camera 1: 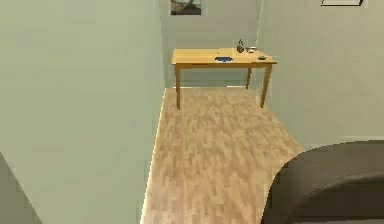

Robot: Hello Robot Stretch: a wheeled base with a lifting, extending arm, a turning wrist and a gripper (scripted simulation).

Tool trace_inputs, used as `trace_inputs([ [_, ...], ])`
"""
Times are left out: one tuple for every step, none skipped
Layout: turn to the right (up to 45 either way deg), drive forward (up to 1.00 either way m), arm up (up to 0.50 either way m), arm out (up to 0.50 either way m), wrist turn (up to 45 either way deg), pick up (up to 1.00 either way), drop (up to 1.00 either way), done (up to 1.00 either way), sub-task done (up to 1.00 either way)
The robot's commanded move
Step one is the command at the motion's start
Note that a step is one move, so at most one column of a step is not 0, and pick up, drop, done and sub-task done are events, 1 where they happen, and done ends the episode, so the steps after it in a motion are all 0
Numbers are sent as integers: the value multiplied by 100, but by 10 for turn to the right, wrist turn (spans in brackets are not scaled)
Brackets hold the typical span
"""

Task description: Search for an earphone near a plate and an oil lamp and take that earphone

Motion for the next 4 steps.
trace_inputs([
  [0, 100, 0, 0, 0, 0, 0, 0, 0],
  [0, 100, 0, 0, 0, 0, 0, 0, 0],
  [-180, 0, 0, 0, 0, 0, 0, 0, 0],
  [0, 10, 0, 0, 0, 0, 0, 0, 0],
])
